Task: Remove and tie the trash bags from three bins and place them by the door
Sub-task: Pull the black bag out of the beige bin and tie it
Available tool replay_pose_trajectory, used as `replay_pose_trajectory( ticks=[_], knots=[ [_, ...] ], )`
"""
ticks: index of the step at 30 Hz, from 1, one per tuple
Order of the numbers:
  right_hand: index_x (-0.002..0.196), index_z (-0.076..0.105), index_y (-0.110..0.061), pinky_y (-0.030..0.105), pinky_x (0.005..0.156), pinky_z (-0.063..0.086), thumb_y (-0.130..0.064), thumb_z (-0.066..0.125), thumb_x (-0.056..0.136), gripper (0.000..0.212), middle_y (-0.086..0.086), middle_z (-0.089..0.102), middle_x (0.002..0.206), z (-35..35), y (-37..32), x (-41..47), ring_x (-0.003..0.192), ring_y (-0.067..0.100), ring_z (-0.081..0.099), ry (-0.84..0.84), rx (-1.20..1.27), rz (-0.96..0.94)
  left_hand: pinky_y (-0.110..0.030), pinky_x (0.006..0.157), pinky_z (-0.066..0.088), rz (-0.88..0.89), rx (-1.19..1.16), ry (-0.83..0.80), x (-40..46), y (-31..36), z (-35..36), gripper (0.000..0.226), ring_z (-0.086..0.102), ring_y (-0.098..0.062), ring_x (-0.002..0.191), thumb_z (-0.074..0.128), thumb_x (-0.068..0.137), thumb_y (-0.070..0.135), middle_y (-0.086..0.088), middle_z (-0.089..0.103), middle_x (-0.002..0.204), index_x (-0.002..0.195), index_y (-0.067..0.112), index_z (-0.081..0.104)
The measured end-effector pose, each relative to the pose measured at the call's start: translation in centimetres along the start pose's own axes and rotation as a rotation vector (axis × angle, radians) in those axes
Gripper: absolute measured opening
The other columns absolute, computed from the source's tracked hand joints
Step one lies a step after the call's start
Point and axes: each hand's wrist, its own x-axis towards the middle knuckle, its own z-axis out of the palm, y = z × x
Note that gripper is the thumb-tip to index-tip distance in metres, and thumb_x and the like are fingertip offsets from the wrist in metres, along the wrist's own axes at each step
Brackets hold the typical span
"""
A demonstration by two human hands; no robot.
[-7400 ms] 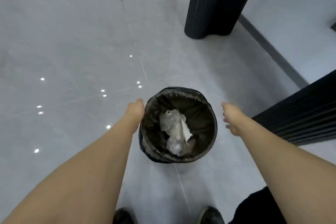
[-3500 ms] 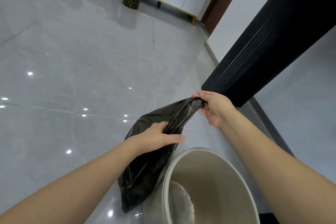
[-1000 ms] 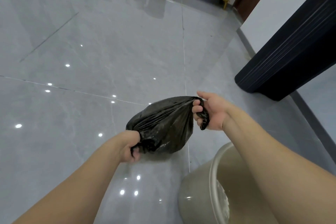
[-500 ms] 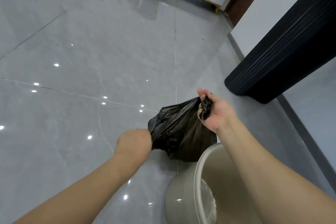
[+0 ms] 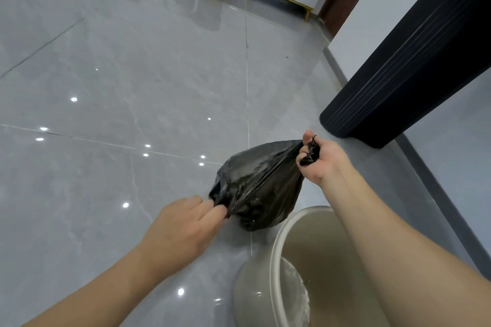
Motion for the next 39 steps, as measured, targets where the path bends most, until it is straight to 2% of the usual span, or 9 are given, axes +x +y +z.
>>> replay_pose_trajectory(
  ticks=[5,8,10,16,22,25,30,34,39],
  knots=[
    [0.082,0.060,-0.016,0.020,0.043,0.026,-0.020,0.039,0.099,0.026,-0.006,0.054,0.050,-0.8,0.8,0.1,0.047,0.010,0.033,-0.024,-0.261,0.028,-0.037,0.064,0.039,-0.198,0.089,-0.200,-2.2,-1.1,1.0,0.024,0.051,-0.025,0.071,0.055,0.074,0.039,-0.001,0.055,0.083,0.082,0.017,0.056],
    [0.081,0.058,-0.018,0.019,0.036,0.027,-0.021,0.040,0.096,0.024,-0.006,0.046,0.049,-0.6,1.9,-0.2,0.039,0.011,0.033,-0.100,-0.445,0.144,-0.040,0.084,0.044,-0.525,-0.118,-0.162,0.7,0.8,1.1,0.063,0.052,-0.026,0.104,0.057,0.068,0.055,-0.002,0.053,0.118,0.118,0.017,0.052],
    [0.077,0.056,-0.018,0.019,0.036,0.027,-0.022,0.040,0.095,0.024,-0.007,0.042,0.048,-0.5,2.1,-0.6,0.037,0.011,0.032,-0.134,-0.486,0.187,-0.045,0.099,0.040,-0.673,-0.157,-0.358,2.9,1.2,2.4,0.089,0.041,-0.026,0.126,0.056,0.071,0.063,-0.002,0.039,0.139,0.144,0.021,0.027],
    [0.072,0.052,-0.016,0.020,0.034,0.022,-0.020,0.042,0.092,0.023,-0.007,0.038,0.047,-1.0,0.9,-1.5,0.038,0.011,0.026,-0.099,-0.254,0.190,-0.031,0.070,0.045,-0.778,-0.042,-0.834,2.6,-0.6,4.3,0.025,0.066,-0.029,0.095,0.051,0.089,0.021,-0.006,0.067,0.106,0.110,0.011,0.060],
    [0.072,0.050,-0.017,0.017,0.034,0.019,-0.018,0.036,0.094,0.026,-0.008,0.039,0.042,-1.6,2.6,-0.4,0.033,0.012,0.024,-0.045,-0.145,0.165,-0.034,0.081,0.051,-0.603,0.113,-1.222,0.7,0.0,3.3,0.029,0.064,-0.025,0.093,0.039,0.091,0.015,0.001,0.064,0.090,0.102,0.015,0.066],
    [0.065,0.042,-0.018,0.017,0.035,0.019,-0.019,0.042,0.093,0.027,-0.008,0.034,0.043,-0.7,3.9,-0.6,0.036,0.011,0.022,-0.058,-0.093,0.176,-0.030,0.075,0.046,-0.623,0.029,-1.421,0.9,-0.8,2.2,0.024,0.053,-0.018,0.062,0.039,0.092,0.012,0.000,0.050,0.063,0.080,0.010,0.059],
    [0.068,0.041,-0.016,0.019,0.035,0.022,-0.007,0.044,0.090,0.024,-0.006,0.043,0.046,1.3,3.5,-0.9,0.037,0.010,0.025,-0.066,0.069,0.061,-0.030,0.066,0.047,-0.784,-0.227,-1.104,1.9,-2.0,1.7,0.030,0.048,-0.015,0.056,0.042,0.097,0.010,-0.008,0.060,0.079,0.114,-0.004,0.062],
    [0.093,0.043,-0.018,0.019,0.041,0.025,-0.006,0.043,0.096,0.013,0.002,0.076,0.083,1.7,3.7,-1.3,0.042,0.008,0.028,-0.140,0.101,-0.094,-0.033,0.077,0.045,-0.568,-0.010,-0.827,2.2,0.0,1.9,0.022,0.060,-0.029,0.097,0.043,0.093,0.014,-0.010,0.065,0.108,0.103,0.010,0.062],
    [0.121,0.045,-0.029,0.019,0.039,0.029,-0.004,0.058,0.089,0.042,0.004,0.075,0.098,0.8,4.5,-1.2,0.047,0.008,0.032,-0.223,-0.539,-0.268,-0.034,0.067,0.039,-0.292,0.050,-0.774,3.3,2.5,0.9,0.023,0.064,-0.034,0.094,0.042,0.094,0.015,-0.010,0.065,0.105,0.116,0.013,0.049]
  ],
)
